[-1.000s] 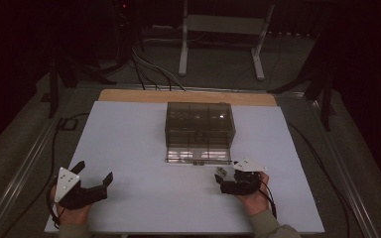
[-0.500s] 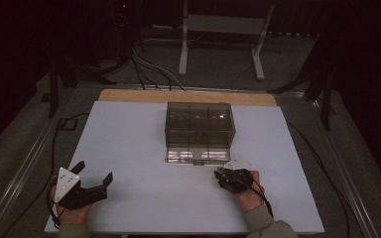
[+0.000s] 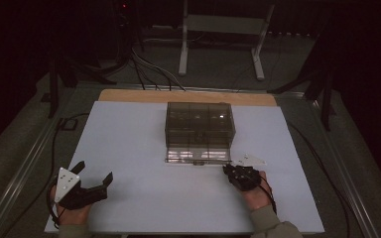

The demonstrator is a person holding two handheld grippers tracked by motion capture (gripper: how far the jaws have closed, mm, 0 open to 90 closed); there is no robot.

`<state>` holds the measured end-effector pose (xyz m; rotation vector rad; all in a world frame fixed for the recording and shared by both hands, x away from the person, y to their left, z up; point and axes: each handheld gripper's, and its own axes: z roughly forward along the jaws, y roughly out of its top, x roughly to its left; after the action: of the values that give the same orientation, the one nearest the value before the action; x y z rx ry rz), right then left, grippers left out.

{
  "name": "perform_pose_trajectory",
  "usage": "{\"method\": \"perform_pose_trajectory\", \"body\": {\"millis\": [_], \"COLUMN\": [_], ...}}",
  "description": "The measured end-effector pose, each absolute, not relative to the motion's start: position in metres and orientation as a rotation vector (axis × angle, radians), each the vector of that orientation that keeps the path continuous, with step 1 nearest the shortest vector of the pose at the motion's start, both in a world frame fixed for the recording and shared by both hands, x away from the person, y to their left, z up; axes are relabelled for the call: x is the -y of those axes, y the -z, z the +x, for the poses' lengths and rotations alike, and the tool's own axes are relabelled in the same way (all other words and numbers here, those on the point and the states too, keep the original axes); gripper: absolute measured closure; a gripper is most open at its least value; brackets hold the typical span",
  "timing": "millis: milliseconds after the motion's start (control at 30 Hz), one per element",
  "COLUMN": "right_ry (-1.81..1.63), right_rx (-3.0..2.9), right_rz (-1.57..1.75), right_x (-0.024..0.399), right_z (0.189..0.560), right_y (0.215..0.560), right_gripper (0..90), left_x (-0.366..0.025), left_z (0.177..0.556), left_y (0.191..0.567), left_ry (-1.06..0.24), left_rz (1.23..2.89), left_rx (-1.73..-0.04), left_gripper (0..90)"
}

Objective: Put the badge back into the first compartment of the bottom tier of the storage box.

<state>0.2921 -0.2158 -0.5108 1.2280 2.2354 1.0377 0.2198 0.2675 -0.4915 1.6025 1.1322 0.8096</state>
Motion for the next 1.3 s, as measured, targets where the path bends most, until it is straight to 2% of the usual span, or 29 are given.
{"method": "perform_pose_trajectory", "body": {"millis": [100, 400, 1300], "right_ry": [-1.034, -0.969, -1.047], "right_rx": [-2.232, -2.257, -2.241], "right_rz": [1.244, 1.264, 1.224], "right_x": [0.222, 0.222, 0.213], "right_z": [0.292, 0.294, 0.288], "right_y": [0.509, 0.515, 0.495], "right_gripper": [86.1, 87.9, 88.1], "left_x": [-0.267, -0.267, -0.266], "left_z": [0.22, 0.219, 0.22], "left_y": [0.491, 0.491, 0.492], "left_ry": [-0.811, -0.812, -0.809], "left_rz": [1.605, 1.603, 1.606], "left_rx": [-1.132, -1.134, -1.131], "left_gripper": [0.7, 0.7, 0.7]}}
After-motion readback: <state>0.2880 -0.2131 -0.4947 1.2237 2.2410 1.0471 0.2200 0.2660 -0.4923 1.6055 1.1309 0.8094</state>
